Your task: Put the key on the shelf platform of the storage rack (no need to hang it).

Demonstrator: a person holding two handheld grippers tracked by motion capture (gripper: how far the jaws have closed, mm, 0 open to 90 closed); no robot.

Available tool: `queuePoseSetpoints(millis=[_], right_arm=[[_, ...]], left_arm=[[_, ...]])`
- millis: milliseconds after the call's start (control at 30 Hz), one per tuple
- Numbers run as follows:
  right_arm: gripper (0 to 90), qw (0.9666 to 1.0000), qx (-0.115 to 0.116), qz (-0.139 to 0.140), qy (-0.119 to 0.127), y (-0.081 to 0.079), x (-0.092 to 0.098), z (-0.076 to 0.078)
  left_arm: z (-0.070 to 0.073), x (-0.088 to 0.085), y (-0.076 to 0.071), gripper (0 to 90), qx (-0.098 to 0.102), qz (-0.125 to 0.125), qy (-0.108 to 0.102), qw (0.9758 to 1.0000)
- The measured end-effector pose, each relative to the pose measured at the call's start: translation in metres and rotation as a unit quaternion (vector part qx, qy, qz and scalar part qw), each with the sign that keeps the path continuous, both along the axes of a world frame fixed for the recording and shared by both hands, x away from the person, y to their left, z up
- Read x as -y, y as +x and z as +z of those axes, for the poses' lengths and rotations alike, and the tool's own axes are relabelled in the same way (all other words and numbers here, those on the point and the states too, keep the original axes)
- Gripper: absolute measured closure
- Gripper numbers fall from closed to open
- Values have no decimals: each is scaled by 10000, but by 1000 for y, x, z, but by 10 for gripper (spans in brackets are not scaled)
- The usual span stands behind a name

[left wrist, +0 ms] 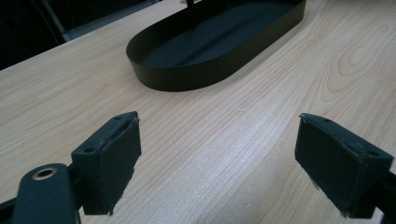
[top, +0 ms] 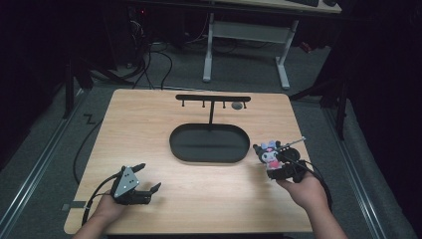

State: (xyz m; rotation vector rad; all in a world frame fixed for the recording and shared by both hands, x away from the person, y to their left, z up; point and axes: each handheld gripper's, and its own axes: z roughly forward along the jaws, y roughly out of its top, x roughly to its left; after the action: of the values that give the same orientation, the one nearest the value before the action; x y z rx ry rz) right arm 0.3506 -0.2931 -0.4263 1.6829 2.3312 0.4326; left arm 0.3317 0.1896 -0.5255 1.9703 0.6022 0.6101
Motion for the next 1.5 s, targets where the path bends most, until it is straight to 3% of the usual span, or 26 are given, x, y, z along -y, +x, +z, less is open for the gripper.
queuePoseSetpoints(millis=[167,400,933,1500], right_arm=[[493,10000,4,74,-51,3,-6,4],[493,9997,133,179,78,9,-16,8],[492,9990,116,420,78,27,-42,9],[492,9976,191,602,267,48,-73,2]], left_arm=[[0,-1,0,154,11,-5,-16,10000],[0,-1,-1,154,27,-14,-14,10000],[0,-2,-1,154,5,9,-73,10000],[0,-2,-1,154,4,10,-90,10000]])
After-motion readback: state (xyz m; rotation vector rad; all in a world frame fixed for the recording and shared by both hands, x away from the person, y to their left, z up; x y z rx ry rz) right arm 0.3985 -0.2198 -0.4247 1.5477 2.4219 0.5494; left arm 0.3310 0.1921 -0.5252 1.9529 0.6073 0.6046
